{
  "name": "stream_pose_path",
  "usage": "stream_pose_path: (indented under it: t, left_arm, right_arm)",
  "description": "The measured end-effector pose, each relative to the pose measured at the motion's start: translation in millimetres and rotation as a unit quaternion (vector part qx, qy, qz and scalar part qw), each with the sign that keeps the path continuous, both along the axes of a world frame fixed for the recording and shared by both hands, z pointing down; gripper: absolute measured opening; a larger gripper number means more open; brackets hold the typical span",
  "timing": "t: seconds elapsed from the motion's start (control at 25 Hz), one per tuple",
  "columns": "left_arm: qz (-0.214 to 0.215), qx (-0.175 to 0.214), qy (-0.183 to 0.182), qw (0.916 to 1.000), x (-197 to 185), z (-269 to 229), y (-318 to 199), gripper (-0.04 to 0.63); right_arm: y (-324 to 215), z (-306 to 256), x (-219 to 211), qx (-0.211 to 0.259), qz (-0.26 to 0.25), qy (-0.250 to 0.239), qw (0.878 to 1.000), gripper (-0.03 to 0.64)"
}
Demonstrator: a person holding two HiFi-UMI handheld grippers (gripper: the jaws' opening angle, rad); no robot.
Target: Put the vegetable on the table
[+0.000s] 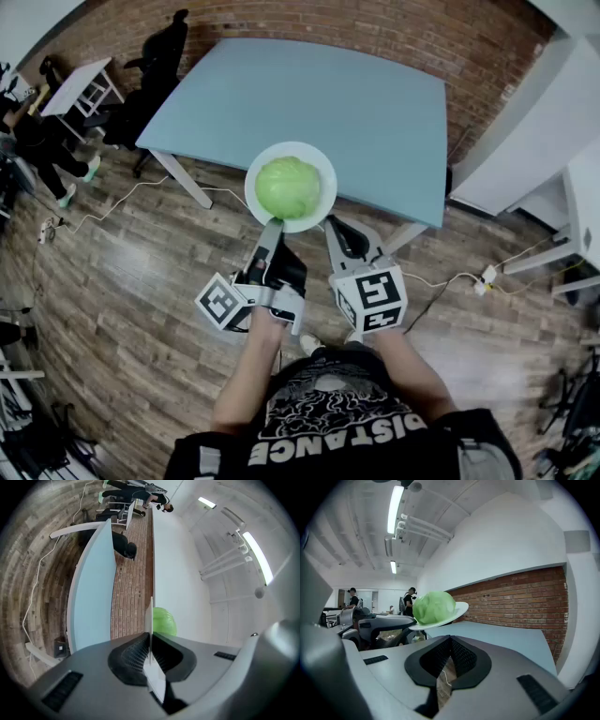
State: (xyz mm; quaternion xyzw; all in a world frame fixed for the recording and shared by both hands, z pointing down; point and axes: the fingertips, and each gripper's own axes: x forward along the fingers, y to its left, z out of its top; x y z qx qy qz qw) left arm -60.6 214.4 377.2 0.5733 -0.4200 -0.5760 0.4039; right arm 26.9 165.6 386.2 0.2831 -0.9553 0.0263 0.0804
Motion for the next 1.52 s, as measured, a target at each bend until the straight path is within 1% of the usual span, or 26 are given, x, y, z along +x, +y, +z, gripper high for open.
stream_pose_path:
  t: [0.28,0.44,0.72,1.2,1.52]
  left_arm:
    - [0.001,0.003,0.003,1.0,-3.0,-0.5,1.9,0.018]
    - [0.002,0.003,0.006,1.0,-5.9,0.0,2.1,0.018]
    - [0.0,0.002,0.009,1.0,-11.7,4.6,-9.8,0.02]
    - [-0.01,-0.006,0.014,0.9998,-25.5,6.0,-48.2,0.02]
    - [-0.007,-0.013,0.018,0.9997,-27.1,6.7,-93.5,0.02]
  right_arm:
    - [3.1,-0.5,-0.8,-0.002,0.005,-0.008,1.0,0.009]
    - [3.5,1.3,-2.0,0.002,0.008,-0.004,1.0,0.009]
    - [-9.5,1.9,-9.1,0.001,0.006,-0.008,1.0,0.009]
    - [-50.5,7.4,-27.2,-0.005,-0.011,-0.011,1.0,0.009]
    - [-97.7,9.2,-24.9,-0.014,-0.004,-0.014,1.0,0.009]
